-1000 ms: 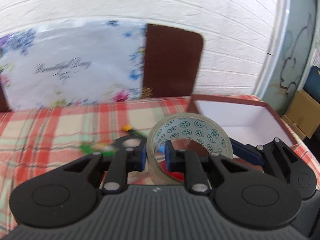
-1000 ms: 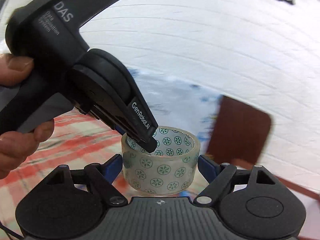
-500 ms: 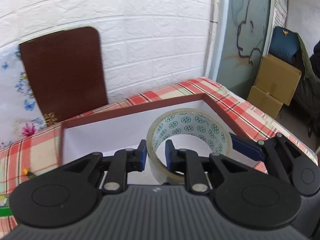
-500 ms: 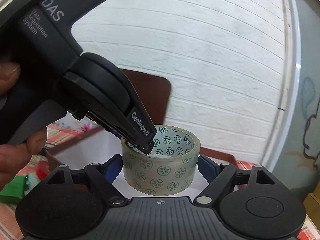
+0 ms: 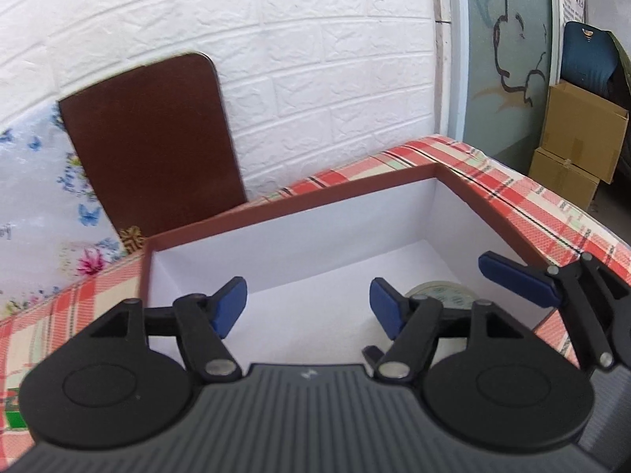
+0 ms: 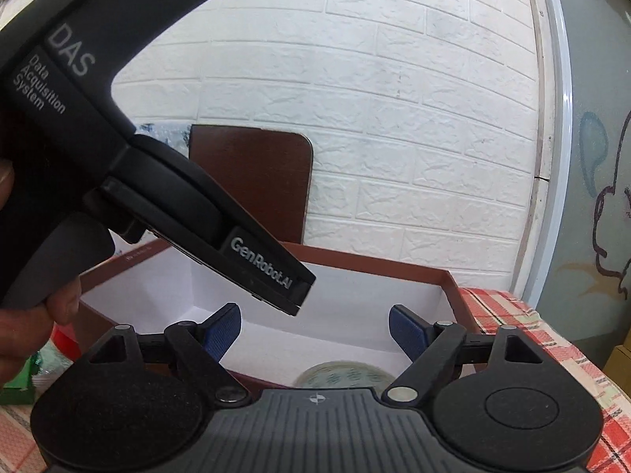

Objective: Organize objects
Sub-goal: 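Move the left gripper back to the table toward the green box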

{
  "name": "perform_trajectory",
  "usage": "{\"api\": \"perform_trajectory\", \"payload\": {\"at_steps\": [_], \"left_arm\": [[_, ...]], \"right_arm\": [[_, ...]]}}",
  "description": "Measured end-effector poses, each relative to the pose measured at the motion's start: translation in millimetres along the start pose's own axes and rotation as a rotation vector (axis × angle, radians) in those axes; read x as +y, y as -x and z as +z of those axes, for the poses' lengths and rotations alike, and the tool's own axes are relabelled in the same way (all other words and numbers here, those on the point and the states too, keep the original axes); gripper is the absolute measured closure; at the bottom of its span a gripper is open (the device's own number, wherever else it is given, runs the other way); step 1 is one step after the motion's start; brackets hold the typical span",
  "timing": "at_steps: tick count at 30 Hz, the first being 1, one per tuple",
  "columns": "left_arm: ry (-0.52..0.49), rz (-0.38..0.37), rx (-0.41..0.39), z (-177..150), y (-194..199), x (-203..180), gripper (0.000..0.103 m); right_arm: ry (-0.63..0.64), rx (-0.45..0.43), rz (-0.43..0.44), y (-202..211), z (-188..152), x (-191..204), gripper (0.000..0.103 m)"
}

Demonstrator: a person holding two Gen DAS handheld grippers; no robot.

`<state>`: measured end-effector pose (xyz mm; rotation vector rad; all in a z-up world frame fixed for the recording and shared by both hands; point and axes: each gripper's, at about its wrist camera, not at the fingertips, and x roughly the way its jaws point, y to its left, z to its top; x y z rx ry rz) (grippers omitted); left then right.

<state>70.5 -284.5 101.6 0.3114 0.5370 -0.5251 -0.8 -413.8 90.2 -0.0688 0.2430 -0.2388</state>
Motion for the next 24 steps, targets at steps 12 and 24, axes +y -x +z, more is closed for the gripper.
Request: {"api": "perform_trajectory", "payload": {"at_steps": [12,24], "left_arm": [[0.079,0.131,-0.049,-57,84,58,0.020],[0.403,0.198,0.129,-159,104,162,0.021]], "right_arm": [[-0.042,-0.085,0.141,72,7,63,0.023],[-0.007,0.150,0.370,61,-18,160,0.023]]}}
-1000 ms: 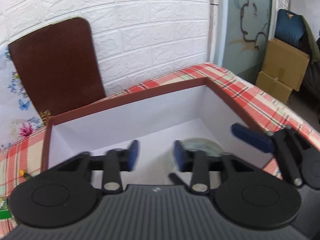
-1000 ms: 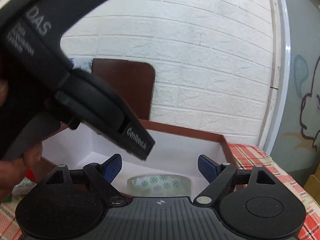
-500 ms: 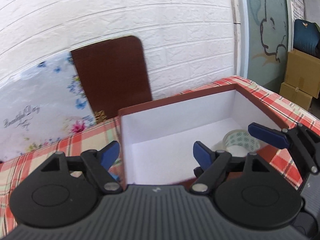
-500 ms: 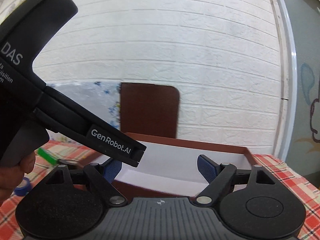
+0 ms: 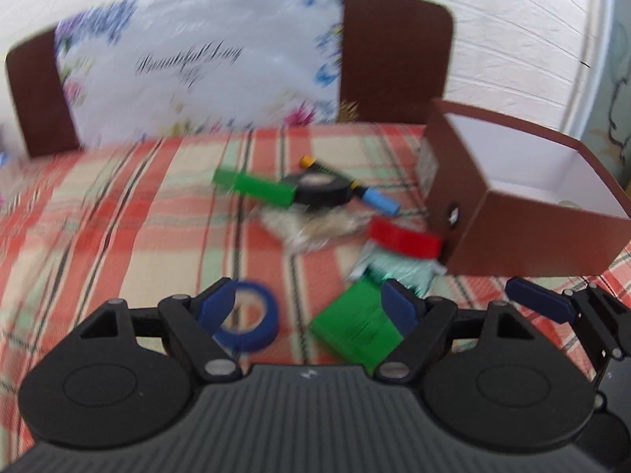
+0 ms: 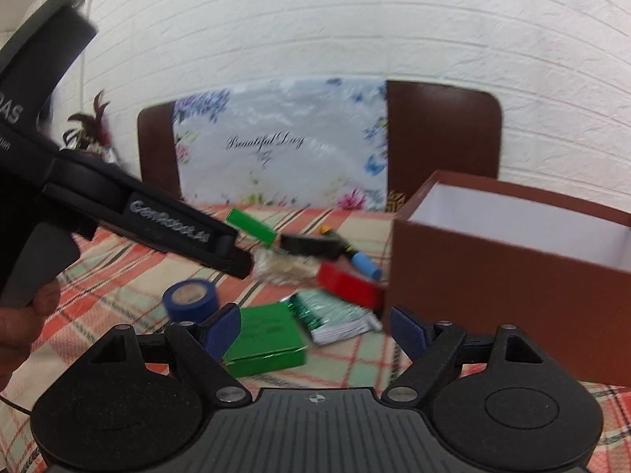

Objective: Organize objects
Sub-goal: 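Move the left gripper back to the table toward the green box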

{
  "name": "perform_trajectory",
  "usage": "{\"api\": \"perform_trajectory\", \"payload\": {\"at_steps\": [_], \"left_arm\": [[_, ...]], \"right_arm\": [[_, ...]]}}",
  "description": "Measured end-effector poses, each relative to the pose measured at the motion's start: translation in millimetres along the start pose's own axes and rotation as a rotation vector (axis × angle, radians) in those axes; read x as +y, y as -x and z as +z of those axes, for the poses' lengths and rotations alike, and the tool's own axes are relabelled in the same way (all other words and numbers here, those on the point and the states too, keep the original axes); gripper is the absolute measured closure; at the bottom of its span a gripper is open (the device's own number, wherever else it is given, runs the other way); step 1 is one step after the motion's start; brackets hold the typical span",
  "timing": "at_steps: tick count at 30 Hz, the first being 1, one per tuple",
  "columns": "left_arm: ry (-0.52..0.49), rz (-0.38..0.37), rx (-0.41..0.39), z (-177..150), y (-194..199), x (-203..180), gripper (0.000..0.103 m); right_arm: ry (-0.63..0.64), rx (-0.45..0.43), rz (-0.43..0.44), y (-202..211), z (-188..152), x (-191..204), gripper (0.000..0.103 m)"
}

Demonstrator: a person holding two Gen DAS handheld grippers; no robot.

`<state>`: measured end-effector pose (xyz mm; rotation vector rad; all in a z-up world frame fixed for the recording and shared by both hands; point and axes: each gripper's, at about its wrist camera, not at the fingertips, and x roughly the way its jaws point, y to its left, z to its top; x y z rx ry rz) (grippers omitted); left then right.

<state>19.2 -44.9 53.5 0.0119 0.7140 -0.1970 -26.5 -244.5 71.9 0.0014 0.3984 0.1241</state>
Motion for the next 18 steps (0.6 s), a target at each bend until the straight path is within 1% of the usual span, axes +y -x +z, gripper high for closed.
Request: {"api": "perform_trajectory", "payload": {"at_steps": [3,7,13,18], "left_arm": [[0.081,-0.013,0.047,-13,-9,24,0.021],[0.160,-0.036,0.083,-29,-15,49,0.021],[0.231,-0.073,0.081,-39,-15,77,0.021],[0.261,-0.092,0.066,-42,-16,93,0.021]], "right_arm": [[0.011,0.046,0.003,-8,-1,11,0.023],[0.015,0.097,0.002,-16,-1,22,0.023],[0.051,0.144,-0.001,-28,-1,40,0.023],[0.101,0.178,0.010,-35,-1,54,0.023]]}}
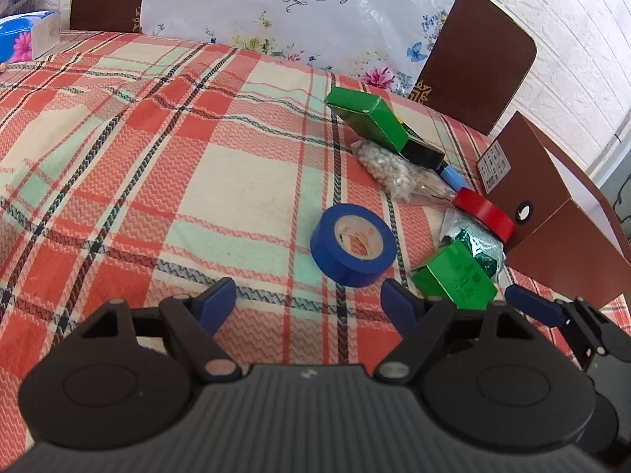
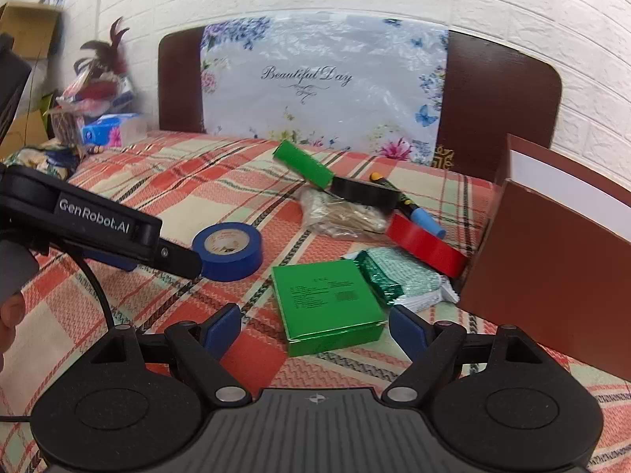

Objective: Organize objects
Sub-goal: 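Move the left gripper back to the table toward the green box, then grasp the green box with the left gripper and drop it into the brown box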

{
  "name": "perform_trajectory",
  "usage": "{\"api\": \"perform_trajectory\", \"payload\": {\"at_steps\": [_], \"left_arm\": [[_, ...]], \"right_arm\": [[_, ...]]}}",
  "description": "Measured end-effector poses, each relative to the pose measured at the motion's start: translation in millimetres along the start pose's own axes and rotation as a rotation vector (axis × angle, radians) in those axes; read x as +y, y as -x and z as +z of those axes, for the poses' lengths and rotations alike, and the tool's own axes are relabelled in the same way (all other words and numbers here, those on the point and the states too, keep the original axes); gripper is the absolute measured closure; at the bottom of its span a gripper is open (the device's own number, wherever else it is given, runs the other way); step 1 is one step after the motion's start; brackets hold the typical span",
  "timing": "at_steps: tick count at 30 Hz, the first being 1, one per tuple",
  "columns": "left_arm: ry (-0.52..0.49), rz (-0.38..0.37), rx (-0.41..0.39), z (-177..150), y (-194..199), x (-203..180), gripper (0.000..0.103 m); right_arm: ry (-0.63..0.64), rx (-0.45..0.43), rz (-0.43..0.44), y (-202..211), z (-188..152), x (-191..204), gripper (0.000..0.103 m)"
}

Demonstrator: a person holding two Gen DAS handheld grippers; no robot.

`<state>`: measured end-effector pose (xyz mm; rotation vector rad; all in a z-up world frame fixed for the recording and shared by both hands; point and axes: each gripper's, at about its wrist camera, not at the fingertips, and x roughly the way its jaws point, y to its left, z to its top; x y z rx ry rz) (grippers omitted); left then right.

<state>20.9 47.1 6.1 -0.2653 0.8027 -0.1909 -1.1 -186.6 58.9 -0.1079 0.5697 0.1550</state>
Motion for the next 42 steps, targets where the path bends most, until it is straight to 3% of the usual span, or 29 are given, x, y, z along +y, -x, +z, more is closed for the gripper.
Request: {"api": "perform_trajectory", "payload": {"at_steps": [18,20,22,24,27,37,42], "left_arm": [[0.011,-0.023,-0.022,1,0,14,0.021],[0.009,-0.021,-0.022,1,0,14,0.021],[0.001,-0.022,-0.018,3,-1,15,0.021],[-0.007,-0.031,-0.009,8,-2,16,0.021],[-0.026,-0.057,0.000,16,-5,13,0.021],[-0.153,-0.166,0.015,32,-18,-30,0.019],[-0.189,-0.201,0.009,27,-12,-45,0.019]], "right_arm": [[0.016,0.065,-0.008,-19,1,13,0.020],[0.006,0.068,0.001,-22,2,11,0.023],[0.005,0.066,0.023,-25,6,11,0.035],[0.031,0.050,0.037,-28,10,14,0.037],[0.081,0.023,0.020,-31,14,21,0.033],[0.032,0.045,0.031,-40,12,12,0.024],[0.029,0.035,-0.003,-38,9,0,0.038]]}}
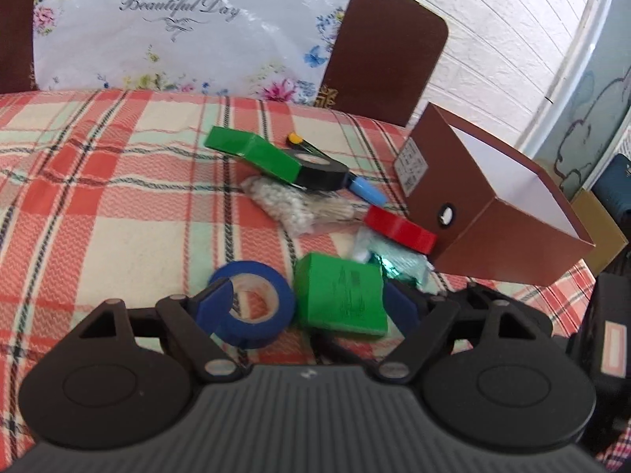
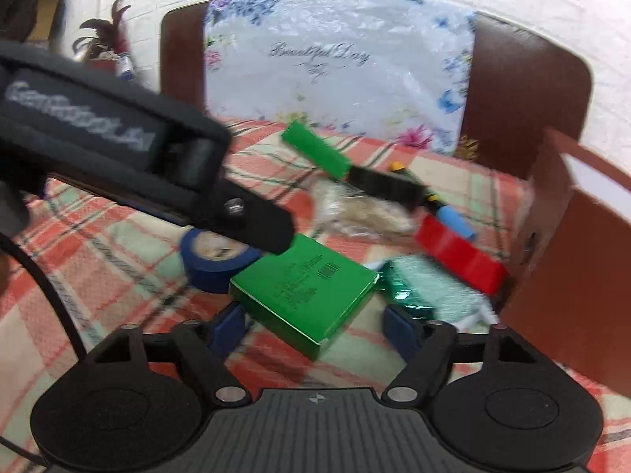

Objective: Organize objects
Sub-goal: 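Grasp the green box with the left gripper and drop it into the brown box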

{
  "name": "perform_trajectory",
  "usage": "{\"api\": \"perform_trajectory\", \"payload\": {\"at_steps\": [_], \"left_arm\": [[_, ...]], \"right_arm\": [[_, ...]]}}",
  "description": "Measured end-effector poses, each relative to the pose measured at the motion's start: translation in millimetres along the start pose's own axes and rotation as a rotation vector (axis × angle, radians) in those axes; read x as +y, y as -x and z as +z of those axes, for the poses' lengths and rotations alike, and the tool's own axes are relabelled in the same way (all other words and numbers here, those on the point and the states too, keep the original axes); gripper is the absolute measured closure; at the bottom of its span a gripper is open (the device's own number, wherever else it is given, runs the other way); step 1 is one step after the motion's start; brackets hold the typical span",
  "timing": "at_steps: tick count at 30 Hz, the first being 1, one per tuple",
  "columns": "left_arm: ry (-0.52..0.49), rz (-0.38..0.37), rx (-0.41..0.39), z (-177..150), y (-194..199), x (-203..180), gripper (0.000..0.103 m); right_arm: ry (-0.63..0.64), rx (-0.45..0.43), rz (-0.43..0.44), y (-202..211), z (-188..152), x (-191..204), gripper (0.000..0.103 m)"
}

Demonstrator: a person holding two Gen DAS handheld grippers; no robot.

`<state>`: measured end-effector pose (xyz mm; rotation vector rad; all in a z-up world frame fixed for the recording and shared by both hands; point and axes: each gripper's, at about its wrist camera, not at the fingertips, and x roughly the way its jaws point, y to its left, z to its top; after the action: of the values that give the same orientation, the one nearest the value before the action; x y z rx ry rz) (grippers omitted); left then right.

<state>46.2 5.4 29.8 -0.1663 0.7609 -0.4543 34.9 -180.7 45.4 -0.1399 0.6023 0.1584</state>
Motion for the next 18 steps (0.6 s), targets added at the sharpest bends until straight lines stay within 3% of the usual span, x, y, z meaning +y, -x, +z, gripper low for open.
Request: {"api": "perform_trajectory", "payload": {"at_steps": [4,10,13,16,18], "left_arm": [[-0.008,-0.009,0.028,-2,-8,-5,0.020],[-0.071,-0.050,0.029,16,-21,-24,0.020],[-0.107,-0.062,0.073,27,-40,-28,0.025],[-0.102,-0.073,0.169,27,-65,-24,0.040],[-0.093,-0.067,0.185,23,-72,-19,0.041]], "right_arm": [[-0.054,0.000,-0.022,0,-2,-13,0.038],[-0.011,-0.008,0.005,3,-4,-8,0.034],[-0.017,0.000,0.015,-2,-3,-9,0.036],[-0.039,0.006,0.048,-7,-1,-14,0.038],[-0.042,0.001,0.057,-9,0,-15,0.040]]}}
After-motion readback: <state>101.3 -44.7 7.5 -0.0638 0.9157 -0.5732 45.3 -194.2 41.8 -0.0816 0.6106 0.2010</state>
